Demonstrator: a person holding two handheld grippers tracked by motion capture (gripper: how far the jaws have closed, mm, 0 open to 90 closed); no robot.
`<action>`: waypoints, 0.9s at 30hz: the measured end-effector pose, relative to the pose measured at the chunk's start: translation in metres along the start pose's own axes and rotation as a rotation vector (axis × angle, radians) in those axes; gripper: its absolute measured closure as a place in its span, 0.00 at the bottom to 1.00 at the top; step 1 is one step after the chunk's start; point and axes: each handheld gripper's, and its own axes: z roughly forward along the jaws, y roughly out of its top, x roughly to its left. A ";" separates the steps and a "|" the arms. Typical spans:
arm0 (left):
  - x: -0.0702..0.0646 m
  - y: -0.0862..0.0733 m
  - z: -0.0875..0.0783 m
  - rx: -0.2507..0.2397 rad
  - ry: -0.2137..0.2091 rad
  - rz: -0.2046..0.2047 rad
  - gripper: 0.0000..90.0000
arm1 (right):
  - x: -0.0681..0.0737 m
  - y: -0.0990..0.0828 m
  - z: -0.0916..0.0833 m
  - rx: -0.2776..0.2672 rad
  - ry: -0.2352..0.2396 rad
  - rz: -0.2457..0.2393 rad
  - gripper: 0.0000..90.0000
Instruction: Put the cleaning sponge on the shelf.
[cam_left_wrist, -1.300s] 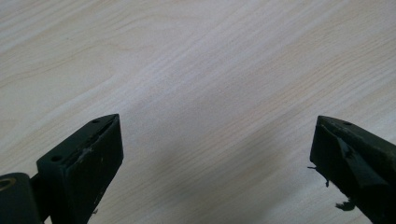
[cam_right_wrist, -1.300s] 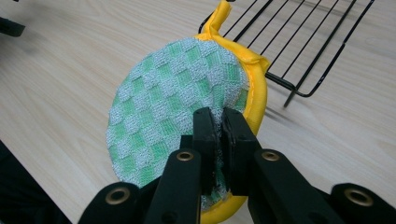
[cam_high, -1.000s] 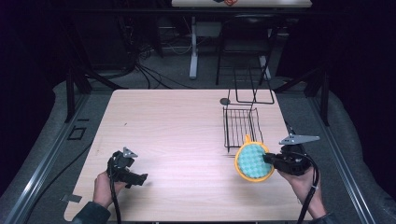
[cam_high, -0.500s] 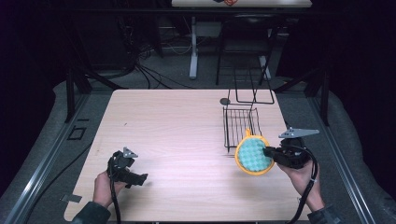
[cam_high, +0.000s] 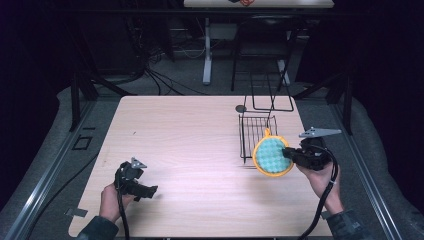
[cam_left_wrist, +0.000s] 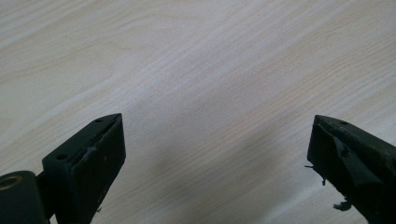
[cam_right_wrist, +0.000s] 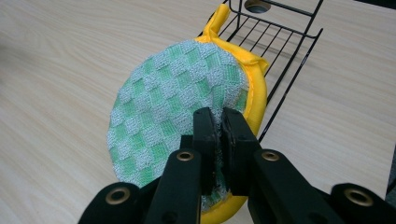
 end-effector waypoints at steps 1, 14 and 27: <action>0.000 0.000 0.000 0.000 0.000 -0.001 0.05 | -0.002 0.001 0.002 -0.003 -0.003 0.004 0.95; 0.000 0.000 0.000 -0.006 0.002 -0.005 0.05 | -0.019 0.017 0.023 -0.019 -0.040 0.045 0.95; 0.000 0.000 0.000 -0.001 -0.001 -0.005 0.05 | -0.031 0.024 0.045 -0.026 -0.052 0.106 0.95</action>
